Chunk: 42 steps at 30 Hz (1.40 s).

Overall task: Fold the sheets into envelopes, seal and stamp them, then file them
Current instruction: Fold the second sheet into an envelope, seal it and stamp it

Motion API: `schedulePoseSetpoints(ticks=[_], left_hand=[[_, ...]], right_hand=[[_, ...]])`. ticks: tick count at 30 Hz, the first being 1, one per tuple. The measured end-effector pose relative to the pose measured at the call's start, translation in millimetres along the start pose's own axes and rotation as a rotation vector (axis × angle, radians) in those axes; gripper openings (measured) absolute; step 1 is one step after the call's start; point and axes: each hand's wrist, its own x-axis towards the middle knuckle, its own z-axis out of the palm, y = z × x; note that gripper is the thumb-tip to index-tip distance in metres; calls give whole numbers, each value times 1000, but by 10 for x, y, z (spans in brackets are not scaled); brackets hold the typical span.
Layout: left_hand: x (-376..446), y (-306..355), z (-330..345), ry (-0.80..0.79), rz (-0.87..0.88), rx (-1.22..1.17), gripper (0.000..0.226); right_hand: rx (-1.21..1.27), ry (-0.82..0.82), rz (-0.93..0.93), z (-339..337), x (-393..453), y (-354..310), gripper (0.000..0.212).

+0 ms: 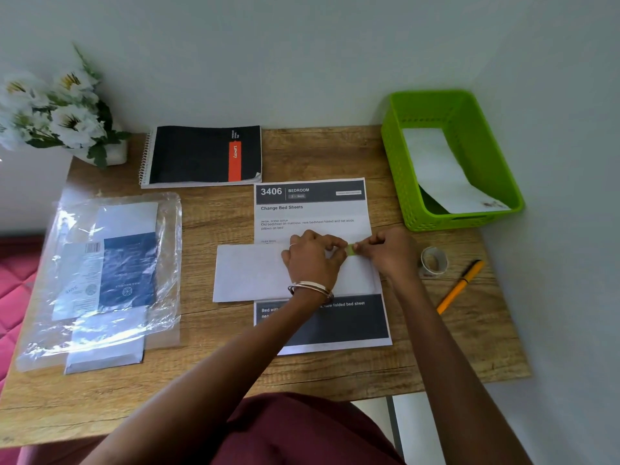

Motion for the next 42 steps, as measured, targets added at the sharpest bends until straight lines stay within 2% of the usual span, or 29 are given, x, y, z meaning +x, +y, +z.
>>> schedulePoseSetpoints(ticks=[4, 12, 21, 28, 33, 42], left_hand=[[-5, 2, 8, 14, -7, -7, 12], [-2, 14, 16, 8, -20, -9, 13], [-25, -4, 41, 43, -4, -28, 14], [-21, -11, 37, 34, 3, -49, 14], [-14, -31, 12, -1, 26, -38, 16], [-20, -75, -63, -78, 75, -32, 21]], right_hand=[[-41, 21, 13, 30, 3, -18, 15], [-9, 63, 61, 49, 48, -5, 41], [9, 117, -48, 71, 15, 104, 22], [13, 44, -113, 42, -49, 153, 30], [-57, 90, -139, 115, -99, 148, 41], [45, 137, -75, 140, -125, 127, 39]])
